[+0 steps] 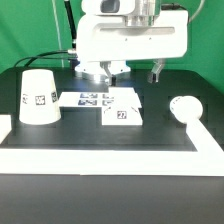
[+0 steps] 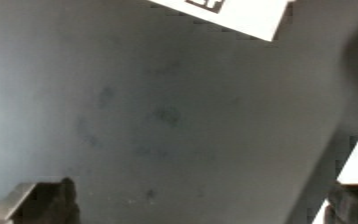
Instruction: Assemble lamp
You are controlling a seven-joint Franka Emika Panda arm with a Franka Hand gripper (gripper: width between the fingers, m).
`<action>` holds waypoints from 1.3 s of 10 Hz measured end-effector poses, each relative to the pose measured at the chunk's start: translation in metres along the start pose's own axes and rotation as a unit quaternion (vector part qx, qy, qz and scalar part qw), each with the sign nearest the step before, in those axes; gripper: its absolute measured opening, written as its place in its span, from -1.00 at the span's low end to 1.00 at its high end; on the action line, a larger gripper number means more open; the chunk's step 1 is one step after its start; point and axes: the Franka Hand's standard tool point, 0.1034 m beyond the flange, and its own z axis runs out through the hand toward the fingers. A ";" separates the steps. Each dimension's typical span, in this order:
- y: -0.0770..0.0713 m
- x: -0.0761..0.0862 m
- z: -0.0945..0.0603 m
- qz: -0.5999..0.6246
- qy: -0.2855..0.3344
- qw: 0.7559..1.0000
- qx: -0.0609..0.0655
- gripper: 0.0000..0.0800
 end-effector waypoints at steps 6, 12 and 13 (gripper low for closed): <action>0.005 -0.045 0.015 0.108 -0.026 0.994 0.008 0.75; 0.009 -0.051 0.019 0.085 -0.026 0.996 0.015 0.75; 0.008 -0.056 0.023 0.081 -0.021 0.996 0.016 0.75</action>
Offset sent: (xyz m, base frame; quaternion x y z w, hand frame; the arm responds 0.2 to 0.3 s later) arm -0.0360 -0.0148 -0.0062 0.0052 -0.0260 0.0954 0.9951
